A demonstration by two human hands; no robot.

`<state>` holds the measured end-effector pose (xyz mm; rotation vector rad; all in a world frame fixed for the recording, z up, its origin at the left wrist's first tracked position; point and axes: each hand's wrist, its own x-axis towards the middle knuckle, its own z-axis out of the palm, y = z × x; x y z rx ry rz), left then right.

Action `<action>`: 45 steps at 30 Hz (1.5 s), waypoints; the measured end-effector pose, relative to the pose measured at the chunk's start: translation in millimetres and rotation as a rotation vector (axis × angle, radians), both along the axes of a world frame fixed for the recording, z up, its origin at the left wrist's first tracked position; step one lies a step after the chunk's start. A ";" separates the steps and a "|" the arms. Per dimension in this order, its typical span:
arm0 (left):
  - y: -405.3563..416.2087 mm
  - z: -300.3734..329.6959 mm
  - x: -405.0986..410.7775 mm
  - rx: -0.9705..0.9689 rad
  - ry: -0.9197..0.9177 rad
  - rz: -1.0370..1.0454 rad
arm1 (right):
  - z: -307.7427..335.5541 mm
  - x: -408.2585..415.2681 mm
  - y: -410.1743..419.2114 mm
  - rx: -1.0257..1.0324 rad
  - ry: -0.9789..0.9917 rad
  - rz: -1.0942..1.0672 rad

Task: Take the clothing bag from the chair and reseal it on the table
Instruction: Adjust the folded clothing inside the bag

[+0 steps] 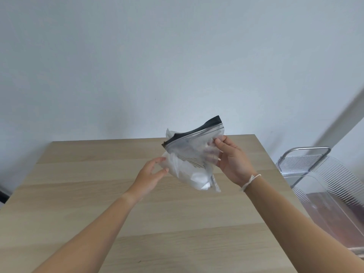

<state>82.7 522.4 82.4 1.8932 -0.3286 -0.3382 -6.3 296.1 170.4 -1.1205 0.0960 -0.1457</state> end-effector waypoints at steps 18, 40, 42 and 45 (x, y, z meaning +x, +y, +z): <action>4.8 6.1 -0.5 -0.018 -0.030 0.107 | -23.9 0.2 -13.1 -0.598 0.403 -0.516; -22.3 35.3 -15.2 0.132 -0.424 0.079 | -7.8 9.8 60.8 -1.704 -0.132 -0.415; -20.1 34.0 -13.5 0.127 -0.424 0.080 | -5.9 11.5 57.2 -1.620 -0.097 -0.415; -13.5 29.7 -8.1 0.131 -0.417 0.083 | 5.1 13.6 49.3 -1.427 -0.040 -0.455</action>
